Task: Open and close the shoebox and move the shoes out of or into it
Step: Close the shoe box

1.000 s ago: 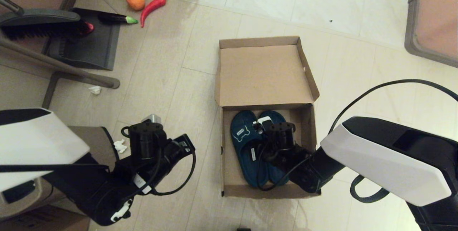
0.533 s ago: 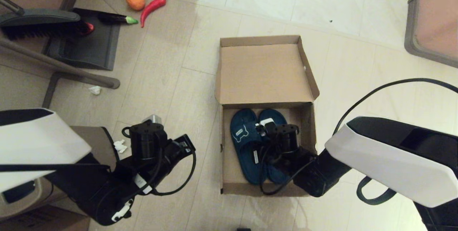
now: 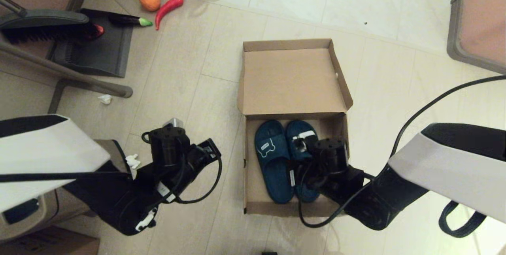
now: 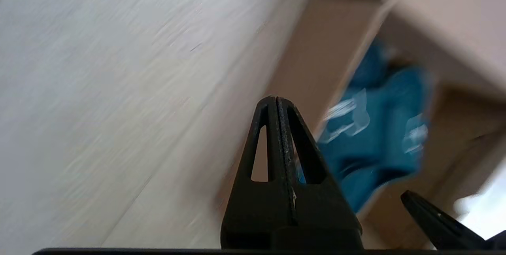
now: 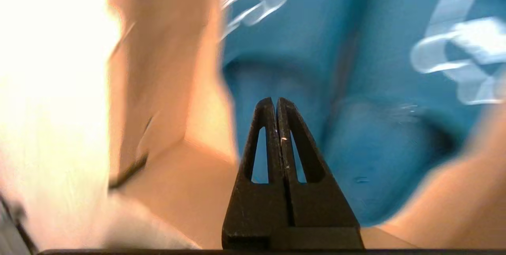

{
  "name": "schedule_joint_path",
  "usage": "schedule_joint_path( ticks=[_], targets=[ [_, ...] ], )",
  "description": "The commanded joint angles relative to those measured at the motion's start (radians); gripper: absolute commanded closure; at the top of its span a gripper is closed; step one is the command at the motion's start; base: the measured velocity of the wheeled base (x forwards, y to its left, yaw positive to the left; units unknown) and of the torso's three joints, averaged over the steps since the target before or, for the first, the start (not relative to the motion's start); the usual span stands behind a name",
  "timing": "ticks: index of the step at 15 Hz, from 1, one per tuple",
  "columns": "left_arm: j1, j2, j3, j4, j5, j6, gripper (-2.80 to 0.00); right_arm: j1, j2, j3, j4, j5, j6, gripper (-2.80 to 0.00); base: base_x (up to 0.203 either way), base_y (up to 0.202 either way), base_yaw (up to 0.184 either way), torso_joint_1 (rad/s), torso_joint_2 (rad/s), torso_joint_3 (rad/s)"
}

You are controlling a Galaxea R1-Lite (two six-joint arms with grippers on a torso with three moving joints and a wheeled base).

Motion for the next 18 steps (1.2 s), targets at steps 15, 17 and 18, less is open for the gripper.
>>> schedule_joint_path(
  ticks=[15, 17, 18],
  targets=[
    [0.138, 0.182, -0.461, 0.089, -0.189, -0.023, 0.0, -0.603, -0.119, -0.827, 0.969, 0.173, 0.588, 0.0, 0.0, 0.0, 0.0, 0.0, 0.0, 0.0],
    [0.137, 0.227, -0.536, 0.089, -0.195, -0.025, 0.0, -0.608, -0.05, -0.833, 0.966, 0.209, 0.635, 0.0, 0.0, 0.0, 0.0, 0.0, 0.0, 0.0],
    [0.137, 0.253, -0.57, 0.089, -0.198, -0.035, 0.0, -0.607, -0.04, -0.834, 0.961, 0.296, 0.699, 0.0, 0.0, 0.0, 0.0, 0.0, 0.0, 0.0]
  ],
)
